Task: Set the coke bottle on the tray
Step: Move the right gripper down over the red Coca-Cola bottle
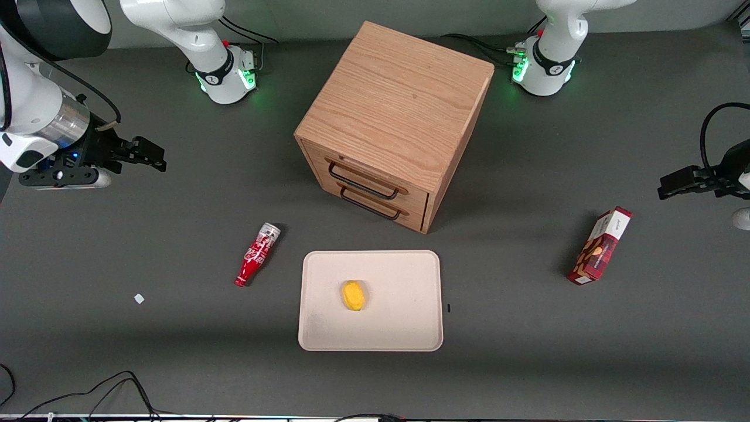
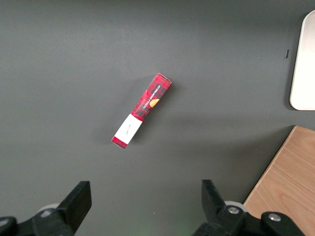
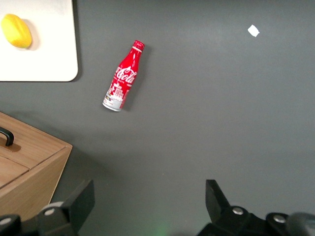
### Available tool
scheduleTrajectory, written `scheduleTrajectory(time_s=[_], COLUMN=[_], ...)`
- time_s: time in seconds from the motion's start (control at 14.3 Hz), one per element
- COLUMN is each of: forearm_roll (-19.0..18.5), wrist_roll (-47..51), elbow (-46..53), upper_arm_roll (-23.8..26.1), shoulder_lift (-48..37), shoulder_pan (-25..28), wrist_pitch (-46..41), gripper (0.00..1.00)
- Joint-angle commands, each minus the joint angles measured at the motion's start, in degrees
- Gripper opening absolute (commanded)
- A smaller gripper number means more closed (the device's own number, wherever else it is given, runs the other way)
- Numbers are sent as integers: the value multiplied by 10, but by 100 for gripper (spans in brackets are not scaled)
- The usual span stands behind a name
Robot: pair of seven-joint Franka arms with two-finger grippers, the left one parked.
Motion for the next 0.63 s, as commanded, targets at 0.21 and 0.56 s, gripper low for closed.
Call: scheduleTrajectory(time_s=[0.21, 0.56], forearm_roll=[10, 16], wrist_roll=[11, 96], elbow=[39, 74], upper_arm_roll=[2, 6], shoulder_lift=[30, 106], shoulder_pan=[-6, 0], wrist_pitch=[-28, -27], gripper=[100, 100])
